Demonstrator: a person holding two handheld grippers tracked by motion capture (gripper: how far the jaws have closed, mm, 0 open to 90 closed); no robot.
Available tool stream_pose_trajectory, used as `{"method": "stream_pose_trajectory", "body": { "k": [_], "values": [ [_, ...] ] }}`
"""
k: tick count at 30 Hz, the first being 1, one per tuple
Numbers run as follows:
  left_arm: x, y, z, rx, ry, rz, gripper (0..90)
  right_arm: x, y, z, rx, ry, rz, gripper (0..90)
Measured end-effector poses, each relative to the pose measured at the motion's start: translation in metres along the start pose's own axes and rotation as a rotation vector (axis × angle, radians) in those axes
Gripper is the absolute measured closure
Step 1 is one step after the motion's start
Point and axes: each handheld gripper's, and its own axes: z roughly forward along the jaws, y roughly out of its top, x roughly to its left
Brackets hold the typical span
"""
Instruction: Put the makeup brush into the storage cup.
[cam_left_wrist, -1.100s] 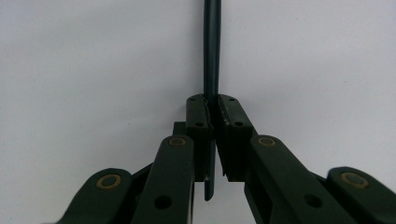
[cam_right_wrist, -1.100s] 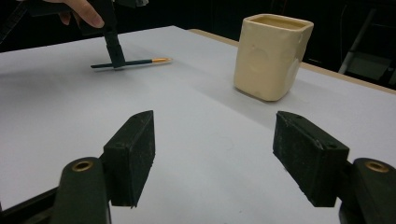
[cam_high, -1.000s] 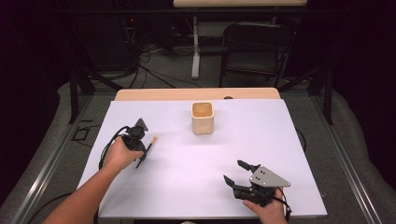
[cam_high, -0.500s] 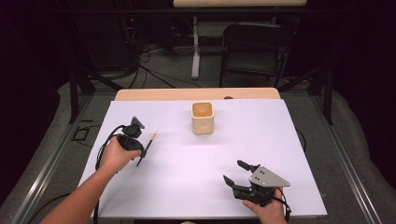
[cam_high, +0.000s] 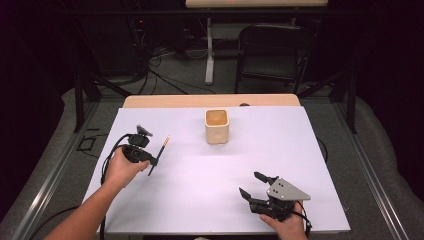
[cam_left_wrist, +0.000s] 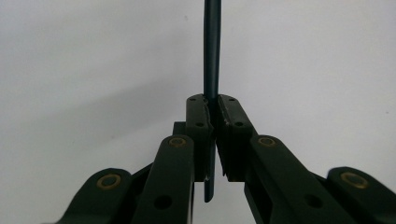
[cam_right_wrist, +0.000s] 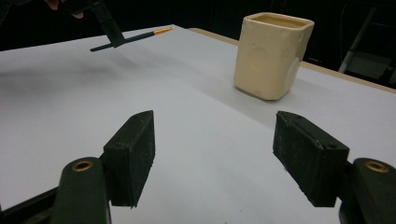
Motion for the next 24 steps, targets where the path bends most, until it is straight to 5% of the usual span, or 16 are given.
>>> {"method": "stream_pose_trajectory", "body": {
  "k": [3,4,24],
  "values": [
    [0.0,0.0,0.0,0.0,0.0,0.0,83.7,0.0,0.0,0.0,0.0,0.0,0.0,29.3],
    [-0.001,-0.006,-0.007,-0.075,-0.024,0.012,83.7,0.0,0.0,0.0,0.0,0.0,0.0,29.3],
    [-0.002,-0.025,-0.019,-0.266,-0.084,0.068,83.7,-0.001,-0.001,0.001,0.004,-0.001,0.006,29.3]
  ]
}}
